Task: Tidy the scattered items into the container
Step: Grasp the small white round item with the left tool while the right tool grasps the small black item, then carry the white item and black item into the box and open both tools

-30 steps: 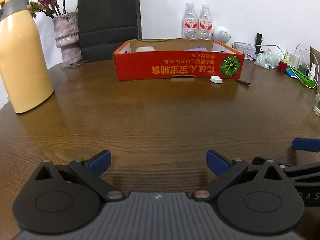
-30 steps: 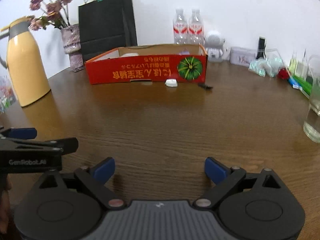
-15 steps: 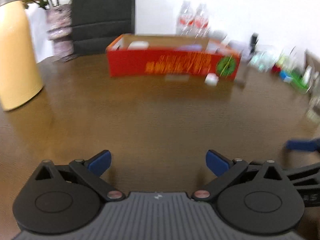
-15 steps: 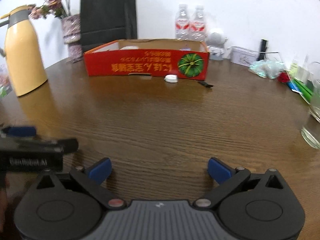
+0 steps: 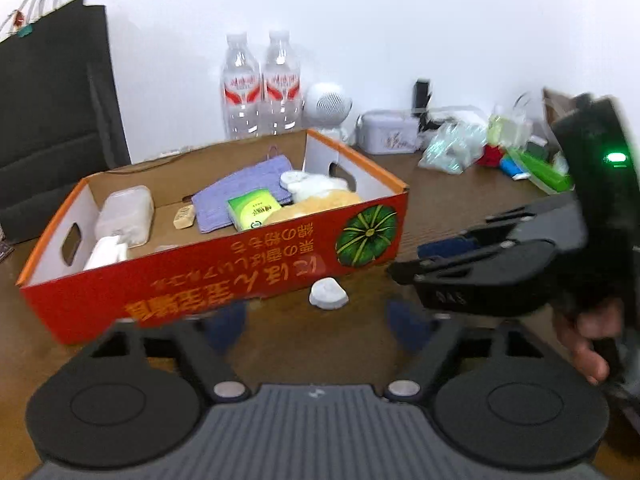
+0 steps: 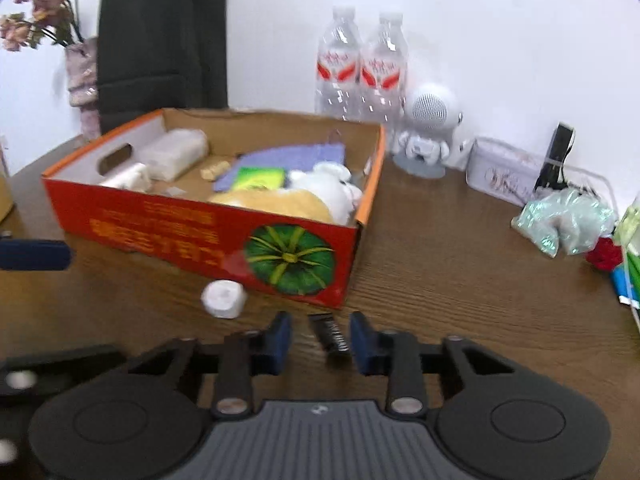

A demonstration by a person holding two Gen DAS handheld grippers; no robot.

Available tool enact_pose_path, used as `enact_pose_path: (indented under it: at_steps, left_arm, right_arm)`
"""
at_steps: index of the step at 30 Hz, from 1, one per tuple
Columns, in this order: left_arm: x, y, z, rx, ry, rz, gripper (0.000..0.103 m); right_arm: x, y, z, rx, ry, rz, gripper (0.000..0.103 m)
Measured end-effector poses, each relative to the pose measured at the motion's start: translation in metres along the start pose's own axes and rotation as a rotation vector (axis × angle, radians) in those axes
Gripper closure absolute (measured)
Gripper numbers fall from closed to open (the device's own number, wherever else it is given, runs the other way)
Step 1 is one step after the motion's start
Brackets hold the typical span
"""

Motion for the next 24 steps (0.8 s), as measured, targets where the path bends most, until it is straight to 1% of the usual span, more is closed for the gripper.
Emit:
enact_pose_path:
  at_steps: [2, 4, 7, 9, 10, 11, 12, 13, 14, 15, 16, 18, 20, 24]
  left_arm:
    - [0.017, 0.0, -0.002, -0.041, -0.038, 0.007, 0.03]
    - [0.028, 0.0, -0.005, -0.087, -0.06, 0.018, 0.032]
    - [0.037, 0.006, -0.011, -0.108, -0.045, 0.019, 0.032]
    - [0.043, 0.01, -0.014, -0.114, -0.046, 0.005, 0.032]
    - [0.045, 0.01, -0.014, -0.12, -0.051, -0.001, 0.04]
    - [0.049, 0.011, -0.014, -0.128, -0.062, -0.016, 0.044]
    - [0.054, 0.01, -0.013, -0.135, -0.08, -0.038, 0.053]
    - [0.057, 0.009, -0.013, -0.141, -0.093, -0.054, 0.06]
    - [0.058, 0.007, -0.011, -0.147, -0.094, -0.074, 0.064]
    - [0.057, 0.006, -0.011, -0.146, -0.09, -0.098, 0.075]
    - [0.056, 0.004, -0.01, -0.15, -0.088, -0.112, 0.075]
    - [0.054, 0.002, -0.009, -0.172, -0.087, -0.114, 0.075]
    - [0.051, 0.003, -0.007, -0.164, -0.087, -0.11, 0.076]
    - [0.028, 0.004, 0.007, -0.201, -0.094, -0.054, 0.076]
  right_arm:
    - [0.006, 0.005, 0.006, 0.022, -0.011, -0.037, 0.092]
    - [0.005, 0.011, 0.012, 0.058, 0.013, -0.075, 0.093]
    - [-0.006, 0.017, 0.019, 0.104, -0.015, -0.061, 0.095]
    - [-0.021, 0.018, 0.029, 0.119, -0.007, -0.069, 0.095]
    - [-0.029, 0.017, 0.033, 0.121, 0.003, -0.077, 0.095]
    - [-0.036, 0.015, 0.038, 0.122, 0.014, -0.081, 0.095]
    - [-0.041, 0.013, 0.042, 0.119, 0.026, -0.081, 0.095]
    - [-0.045, 0.012, 0.044, 0.116, 0.036, -0.079, 0.095]
    - [-0.048, 0.012, 0.045, 0.116, 0.043, -0.081, 0.095]
    - [-0.051, 0.012, 0.044, 0.118, 0.048, -0.091, 0.095]
    - [-0.053, 0.013, 0.042, 0.123, 0.052, -0.104, 0.095]
    - [-0.058, 0.016, 0.041, 0.142, 0.066, -0.121, 0.095]
    - [-0.062, 0.018, 0.038, 0.148, 0.077, -0.122, 0.095]
    - [-0.067, 0.017, 0.037, 0.151, 0.101, -0.131, 0.095]
Point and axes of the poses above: each gripper's, at about its wrist camera, not at the fingertips, and x roughly the way its jaws point, y to its right, z to its underside, the point moved 7 cm from there along x, roughly the way its jaws point, and after that the axes turned 3 degrees about -y, right-handed, at the moved point
